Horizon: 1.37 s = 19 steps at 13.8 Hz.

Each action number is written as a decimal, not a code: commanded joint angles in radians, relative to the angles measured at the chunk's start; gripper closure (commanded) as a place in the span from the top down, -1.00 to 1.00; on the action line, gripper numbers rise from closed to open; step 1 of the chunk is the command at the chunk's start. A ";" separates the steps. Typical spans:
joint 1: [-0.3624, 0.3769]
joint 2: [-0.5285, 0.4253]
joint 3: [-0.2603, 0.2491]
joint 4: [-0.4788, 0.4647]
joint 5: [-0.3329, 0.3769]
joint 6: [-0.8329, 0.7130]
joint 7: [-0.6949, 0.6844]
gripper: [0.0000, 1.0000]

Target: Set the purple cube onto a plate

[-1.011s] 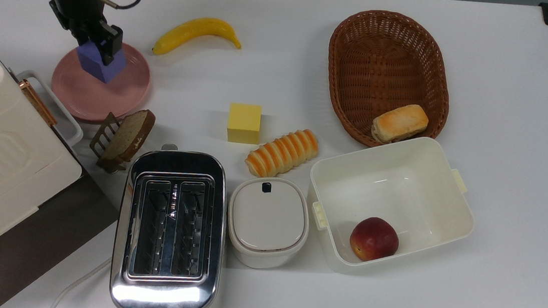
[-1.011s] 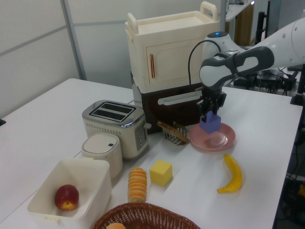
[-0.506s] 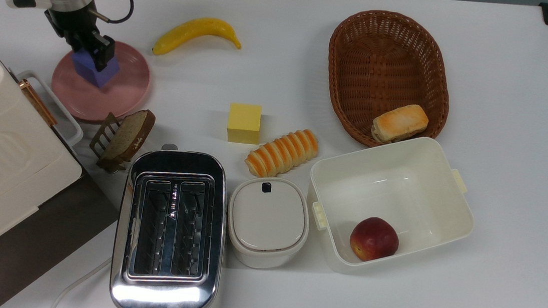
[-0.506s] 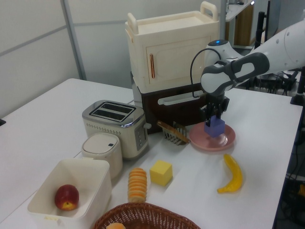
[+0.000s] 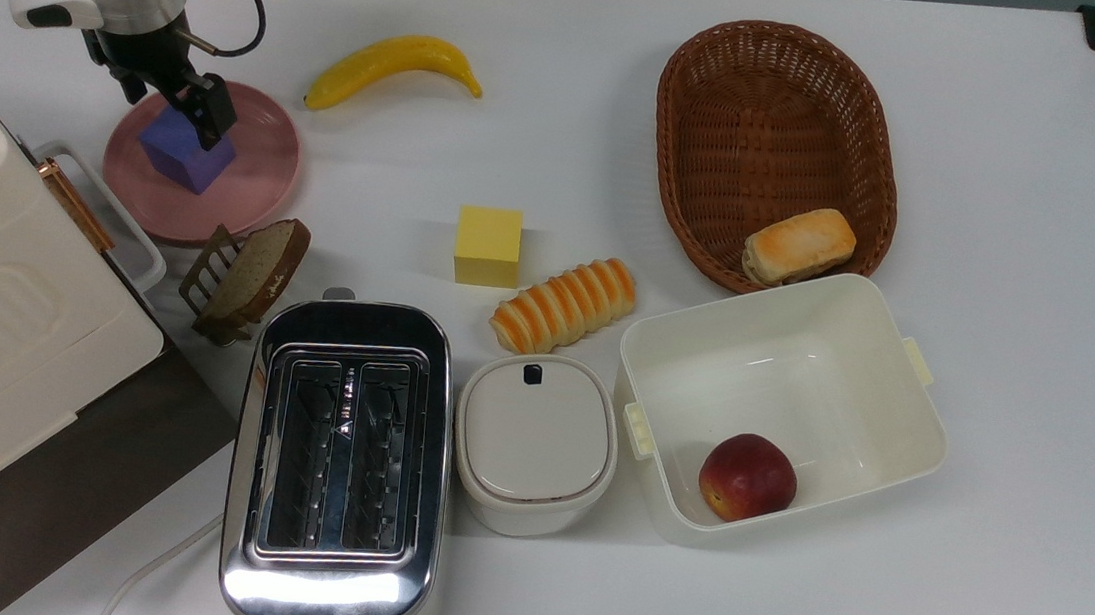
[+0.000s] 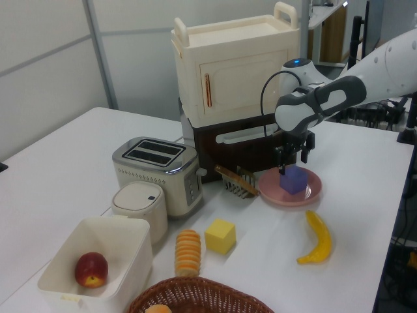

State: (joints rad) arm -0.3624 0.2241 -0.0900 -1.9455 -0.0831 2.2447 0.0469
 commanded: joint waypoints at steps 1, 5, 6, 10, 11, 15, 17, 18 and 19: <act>0.013 -0.006 -0.010 -0.007 -0.012 0.016 -0.007 1.00; 0.022 -0.060 -0.001 -0.006 -0.011 -0.014 -0.006 1.00; 0.022 -0.084 0.013 -0.003 -0.003 -0.045 -0.001 1.00; 0.022 -0.164 0.180 0.120 0.000 -0.261 0.059 1.00; 0.028 -0.166 0.214 0.167 0.003 -0.328 0.082 1.00; 0.239 -0.166 0.244 0.231 0.000 -0.444 0.123 1.00; 0.360 -0.160 0.164 0.227 -0.010 -0.439 0.123 1.00; 0.435 -0.158 0.094 0.227 -0.010 -0.442 0.122 1.00; 0.486 -0.155 0.041 0.227 -0.004 -0.442 0.126 1.00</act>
State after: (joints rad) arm -0.0476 0.0594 0.1203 -1.7243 -0.0837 1.8214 0.1698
